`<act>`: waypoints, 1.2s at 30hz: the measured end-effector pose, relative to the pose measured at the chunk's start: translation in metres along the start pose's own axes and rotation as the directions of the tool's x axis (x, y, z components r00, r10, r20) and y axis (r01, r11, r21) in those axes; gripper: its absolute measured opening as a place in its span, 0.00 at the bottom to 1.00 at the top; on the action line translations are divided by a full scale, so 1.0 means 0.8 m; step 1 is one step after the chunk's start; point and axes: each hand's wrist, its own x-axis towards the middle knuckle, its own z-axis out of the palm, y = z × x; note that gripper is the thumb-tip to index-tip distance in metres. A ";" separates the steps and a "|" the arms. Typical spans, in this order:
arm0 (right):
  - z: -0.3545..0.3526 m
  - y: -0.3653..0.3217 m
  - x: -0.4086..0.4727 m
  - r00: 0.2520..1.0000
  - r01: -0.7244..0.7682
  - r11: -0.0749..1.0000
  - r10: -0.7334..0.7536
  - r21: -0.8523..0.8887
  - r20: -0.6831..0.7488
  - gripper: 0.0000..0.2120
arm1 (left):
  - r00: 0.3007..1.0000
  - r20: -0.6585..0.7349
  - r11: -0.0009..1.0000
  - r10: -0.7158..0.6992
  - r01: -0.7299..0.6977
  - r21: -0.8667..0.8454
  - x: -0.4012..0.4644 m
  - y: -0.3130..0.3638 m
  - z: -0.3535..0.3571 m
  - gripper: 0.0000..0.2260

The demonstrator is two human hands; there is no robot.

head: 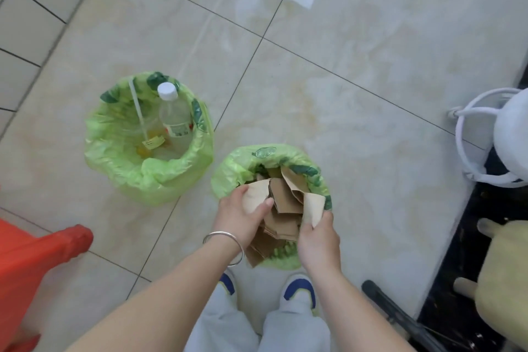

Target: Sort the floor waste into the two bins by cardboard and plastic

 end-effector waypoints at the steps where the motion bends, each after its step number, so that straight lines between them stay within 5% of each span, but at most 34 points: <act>1: 0.007 -0.001 0.006 1.000 0.000 1.000 0.000 -0.012 -0.007 0.16 | 1.000 -0.016 1.000 0.004 -0.004 0.010 0.007 0.001 0.004 0.30; 9: 0.050 -0.006 0.044 0.997 -0.081 0.997 0.081 -0.017 0.012 0.16 | 0.994 -0.021 0.913 0.105 -0.088 0.398 0.044 0.001 0.041 0.23; 14: 0.062 -0.007 0.061 0.988 -0.112 0.993 0.115 -0.034 0.105 0.16 | 0.995 -0.017 0.870 0.094 -0.074 0.488 0.055 0.002 0.049 0.22; 28: 0.032 0.004 0.018 0.999 -0.023 0.999 0.025 0.050 -0.038 0.29 | 0.975 -0.217 0.950 0.053 0.017 0.312 0.007 0.014 0.013 0.32; 36: 0.003 0.018 -0.038 0.986 0.090 0.981 -0.112 -0.173 -0.126 0.31 | 0.953 -0.295 0.965 0.068 0.013 0.263 -0.050 0.013 -0.017 0.25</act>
